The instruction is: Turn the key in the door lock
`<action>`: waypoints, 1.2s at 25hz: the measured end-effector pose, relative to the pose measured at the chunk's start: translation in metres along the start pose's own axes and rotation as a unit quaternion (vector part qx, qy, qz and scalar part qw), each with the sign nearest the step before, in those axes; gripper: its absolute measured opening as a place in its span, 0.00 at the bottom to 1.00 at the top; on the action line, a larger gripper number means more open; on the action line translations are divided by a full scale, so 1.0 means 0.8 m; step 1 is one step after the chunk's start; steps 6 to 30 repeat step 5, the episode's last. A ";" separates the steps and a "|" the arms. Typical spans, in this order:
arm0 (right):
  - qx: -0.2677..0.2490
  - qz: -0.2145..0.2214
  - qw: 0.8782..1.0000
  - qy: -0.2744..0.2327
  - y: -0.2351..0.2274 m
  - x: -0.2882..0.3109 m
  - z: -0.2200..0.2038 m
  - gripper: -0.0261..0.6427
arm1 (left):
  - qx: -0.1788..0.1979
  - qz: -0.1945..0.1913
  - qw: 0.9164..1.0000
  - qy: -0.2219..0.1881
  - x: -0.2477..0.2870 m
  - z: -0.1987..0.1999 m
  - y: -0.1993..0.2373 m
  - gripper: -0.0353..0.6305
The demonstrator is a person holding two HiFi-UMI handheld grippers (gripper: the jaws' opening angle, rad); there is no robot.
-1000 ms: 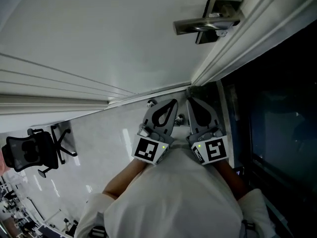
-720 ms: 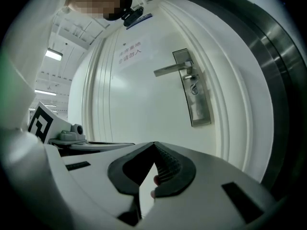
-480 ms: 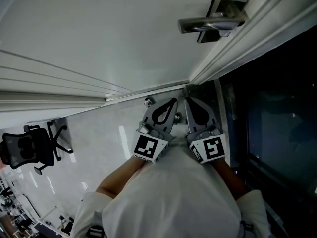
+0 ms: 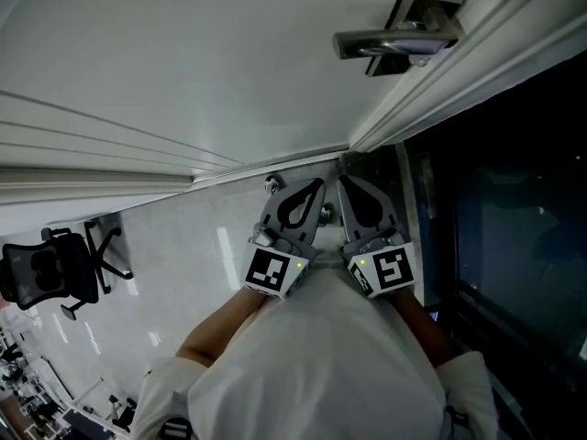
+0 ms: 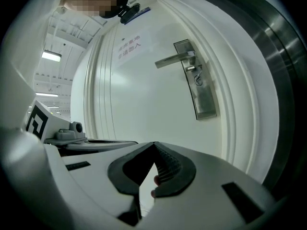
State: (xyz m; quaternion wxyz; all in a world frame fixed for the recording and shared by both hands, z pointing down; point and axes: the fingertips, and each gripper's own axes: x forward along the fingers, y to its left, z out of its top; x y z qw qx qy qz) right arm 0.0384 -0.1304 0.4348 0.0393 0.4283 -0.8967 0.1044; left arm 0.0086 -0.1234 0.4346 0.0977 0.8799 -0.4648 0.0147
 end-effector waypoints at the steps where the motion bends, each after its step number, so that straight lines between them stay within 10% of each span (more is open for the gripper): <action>1: 0.003 -0.001 1.000 0.001 -0.001 0.000 0.000 0.05 | -0.001 -0.001 1.000 0.000 0.000 0.000 0.000 0.06; 30: 0.010 -0.006 1.000 0.003 -0.006 0.000 -0.002 0.05 | -0.006 0.002 1.000 -0.001 -0.001 0.000 0.001 0.06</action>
